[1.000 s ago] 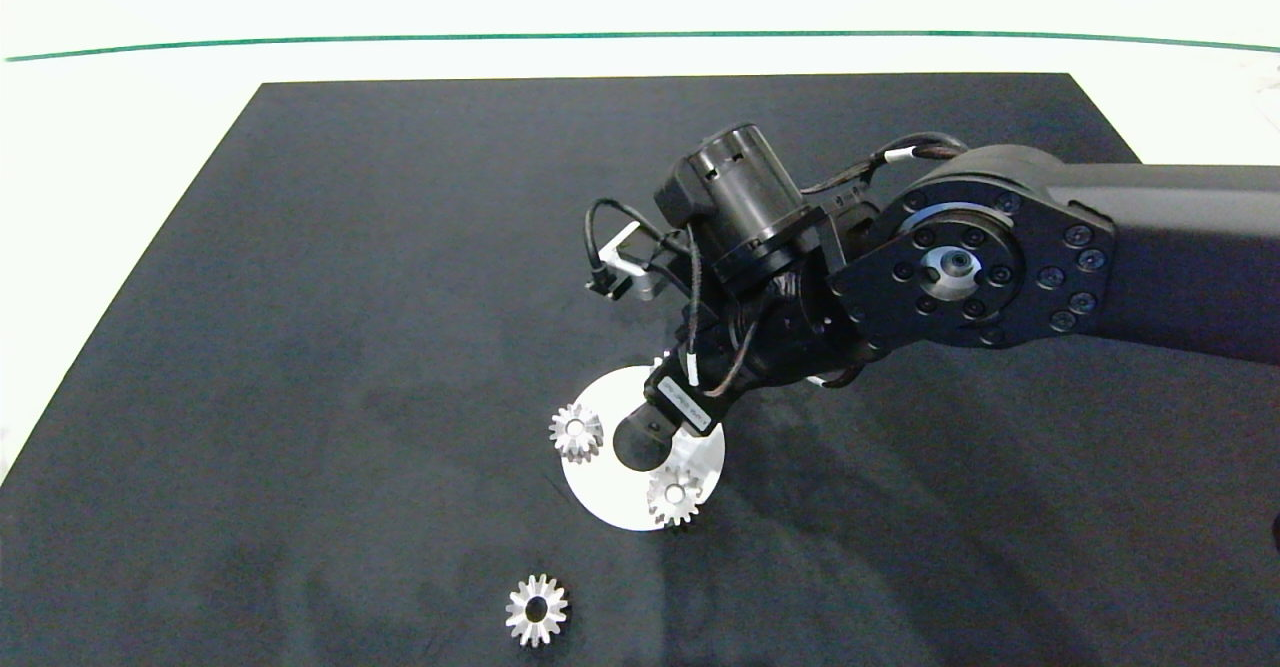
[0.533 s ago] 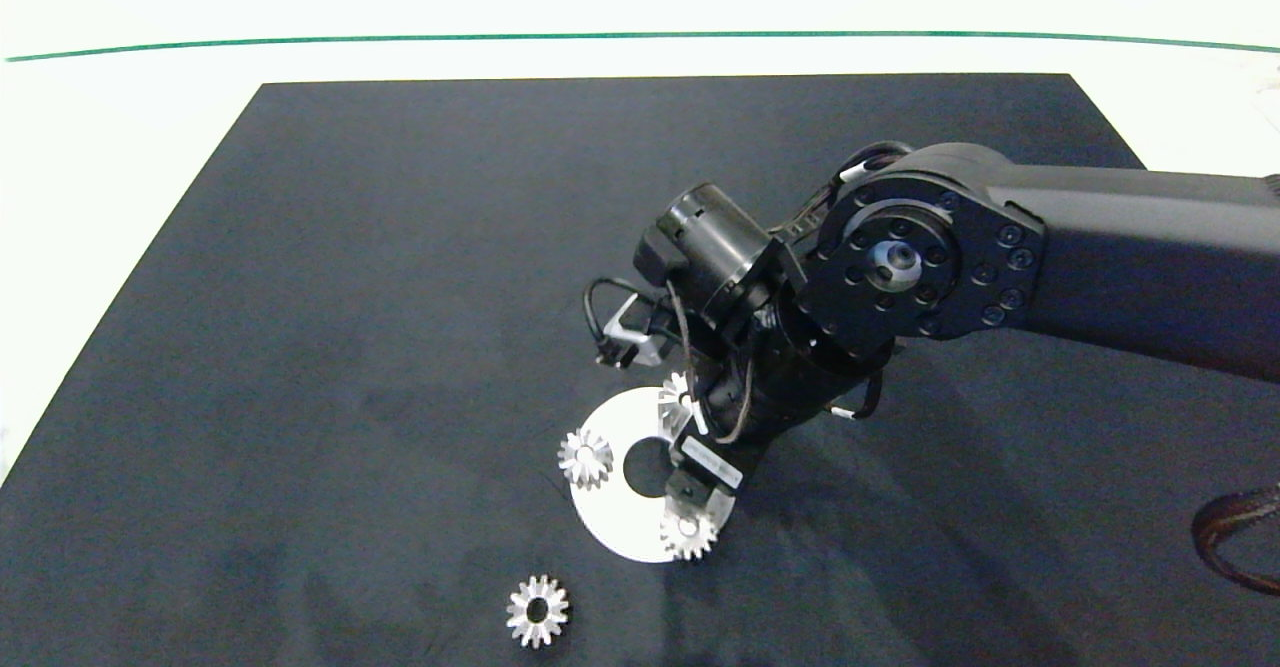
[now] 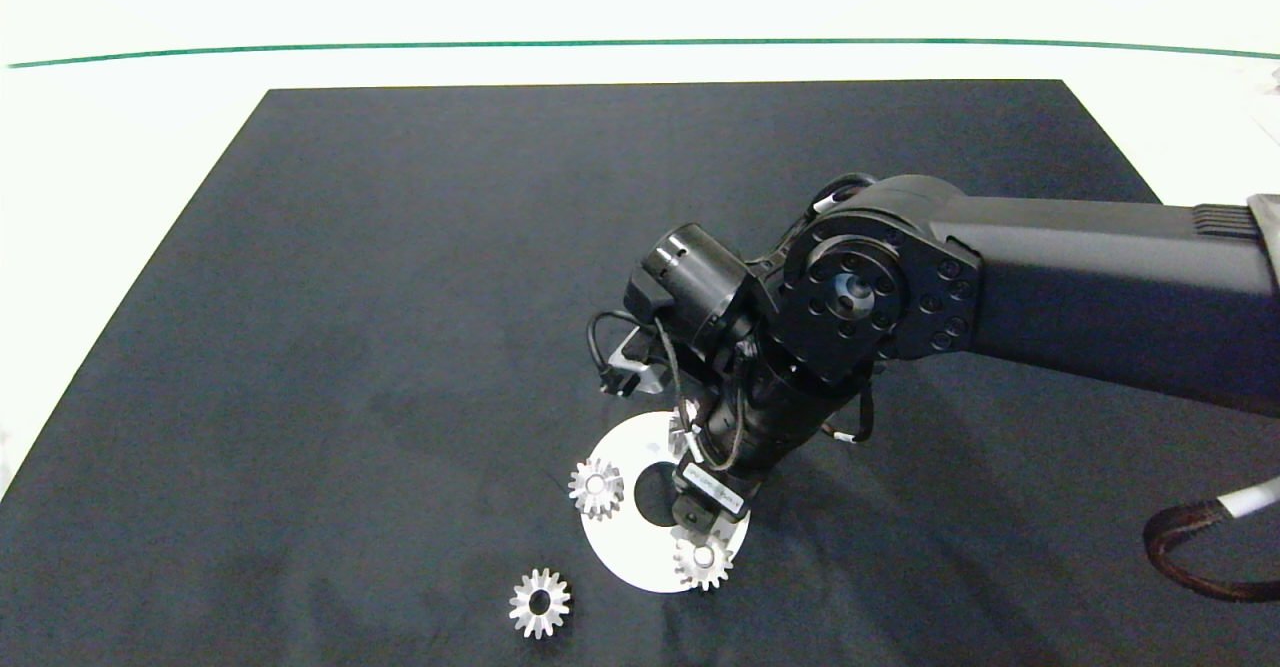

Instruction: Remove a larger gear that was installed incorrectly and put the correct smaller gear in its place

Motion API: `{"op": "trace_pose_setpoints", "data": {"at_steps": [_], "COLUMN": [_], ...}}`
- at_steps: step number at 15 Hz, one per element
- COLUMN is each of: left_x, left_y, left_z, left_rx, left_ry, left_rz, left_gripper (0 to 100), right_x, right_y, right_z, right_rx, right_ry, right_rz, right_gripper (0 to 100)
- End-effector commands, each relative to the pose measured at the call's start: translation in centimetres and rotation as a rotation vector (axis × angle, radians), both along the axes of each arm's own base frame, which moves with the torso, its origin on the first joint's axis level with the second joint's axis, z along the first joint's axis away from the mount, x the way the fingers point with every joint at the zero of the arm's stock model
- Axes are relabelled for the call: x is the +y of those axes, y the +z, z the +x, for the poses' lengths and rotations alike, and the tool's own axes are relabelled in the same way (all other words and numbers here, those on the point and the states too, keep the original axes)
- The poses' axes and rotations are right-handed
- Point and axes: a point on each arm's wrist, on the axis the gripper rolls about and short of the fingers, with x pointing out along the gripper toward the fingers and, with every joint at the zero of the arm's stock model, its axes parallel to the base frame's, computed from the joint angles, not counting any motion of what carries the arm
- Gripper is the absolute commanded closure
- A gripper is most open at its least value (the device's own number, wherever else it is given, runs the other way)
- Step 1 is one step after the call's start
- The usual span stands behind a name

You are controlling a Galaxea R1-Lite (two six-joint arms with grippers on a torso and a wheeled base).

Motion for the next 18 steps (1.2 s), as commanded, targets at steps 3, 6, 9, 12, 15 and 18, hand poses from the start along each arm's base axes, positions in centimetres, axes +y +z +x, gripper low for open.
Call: {"op": "trace_pose_setpoints", "data": {"at_steps": [3, 6, 9, 12, 15, 18], "left_x": [0.0, 0.0, 0.0, 0.0, 0.0, 0.0], "left_y": [0.0, 0.0, -0.1, -0.1, -0.1, -0.1], "left_z": [-0.1, -0.2, -0.3, -0.3, -0.3, -0.3], "left_rx": [0.001, -0.003, -0.001, -0.001, -0.001, -0.001], "left_ry": [0.001, 0.001, 0.0, -0.001, -0.001, -0.001], "left_rz": [0.002, 0.002, 0.003, 0.003, 0.003, 0.003], "left_gripper": [0, 0, 0, 0, 0, 0], "right_x": [-1.5, -1.0, -2.1, -2.3, -2.4, -2.9], "right_y": [2.4, 8.2, 5.9, 4.7, 4.8, 5.1], "right_z": [-1.5, -1.4, -2.0, -2.7, -2.9, -3.5], "right_rx": [0.018, -0.285, -0.309, -0.279, -0.28, -0.281], "right_ry": [-0.048, -0.036, -0.038, -0.03, -0.017, -0.01], "right_rz": [0.006, 0.319, 0.333, 0.306, 0.297, 0.297], "right_gripper": [0, 0, 0, 0, 0, 0]}}
